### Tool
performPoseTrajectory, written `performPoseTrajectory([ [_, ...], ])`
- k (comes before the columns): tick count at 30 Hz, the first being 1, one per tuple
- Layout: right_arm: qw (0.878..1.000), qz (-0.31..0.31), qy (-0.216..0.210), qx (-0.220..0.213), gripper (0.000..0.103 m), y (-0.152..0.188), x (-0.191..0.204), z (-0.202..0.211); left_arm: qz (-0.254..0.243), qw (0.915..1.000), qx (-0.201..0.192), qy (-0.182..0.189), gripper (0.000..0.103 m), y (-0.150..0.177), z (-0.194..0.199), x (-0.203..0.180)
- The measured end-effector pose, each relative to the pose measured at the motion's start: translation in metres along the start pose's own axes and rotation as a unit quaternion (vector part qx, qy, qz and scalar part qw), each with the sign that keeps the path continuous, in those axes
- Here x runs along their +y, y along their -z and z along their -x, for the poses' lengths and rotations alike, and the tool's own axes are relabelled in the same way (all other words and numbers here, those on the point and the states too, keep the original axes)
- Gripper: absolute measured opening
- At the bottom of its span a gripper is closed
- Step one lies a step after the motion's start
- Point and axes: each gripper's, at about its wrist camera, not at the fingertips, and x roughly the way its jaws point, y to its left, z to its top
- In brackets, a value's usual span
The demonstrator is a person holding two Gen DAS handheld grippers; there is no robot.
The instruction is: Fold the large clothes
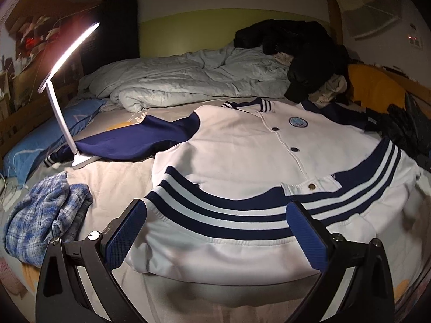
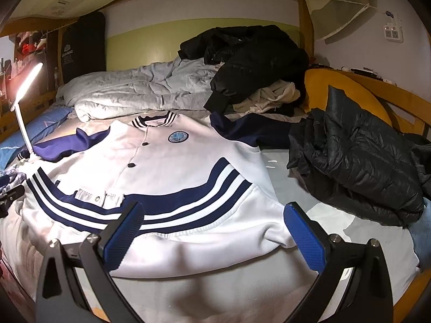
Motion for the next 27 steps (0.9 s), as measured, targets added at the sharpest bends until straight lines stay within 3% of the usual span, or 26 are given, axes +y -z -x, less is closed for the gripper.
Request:
performPoseTrajectory([
  [2,1.0,0.004,-0.001,0.003,0.103,0.001,0.002,-0.001,-0.012,0.9999,0.003,0.006,0.103,0.001,0.0,-0.006],
  [7,0.999,0.026,-0.029,0.022,0.103,0.003,0.011,-0.002,-0.023,0.9967,0.039,0.067,0.103,0.005,-0.004,-0.018],
  [10,0.993,0.074,-0.077,0.058,0.103,0.011,0.028,-0.008,-0.07,0.9923,0.073,0.071,0.103,0.013,-0.012,-0.036],
  [12,0.985,0.131,-0.085,0.072,0.103,0.02,0.047,-0.011,-0.1,0.9876,0.097,0.071,0.103,0.023,-0.019,-0.048],
  [16,0.963,0.256,-0.053,0.071,0.103,0.048,0.088,-0.012,-0.153,0.9769,0.122,0.085,0.103,0.037,-0.021,-0.07],
  [20,0.945,0.314,-0.043,0.086,0.103,0.068,0.108,-0.019,-0.178,0.9698,0.139,0.092,0.103,0.047,-0.02,-0.083],
  [24,0.938,0.336,-0.011,0.089,0.103,0.078,0.112,-0.032,-0.165,0.9722,0.158,0.051,0.103,0.051,-0.036,-0.077],
  [27,0.946,0.311,0.002,0.087,0.103,0.075,0.105,-0.042,-0.132,0.9766,0.166,0.035,0.103,0.052,-0.048,-0.063],
])
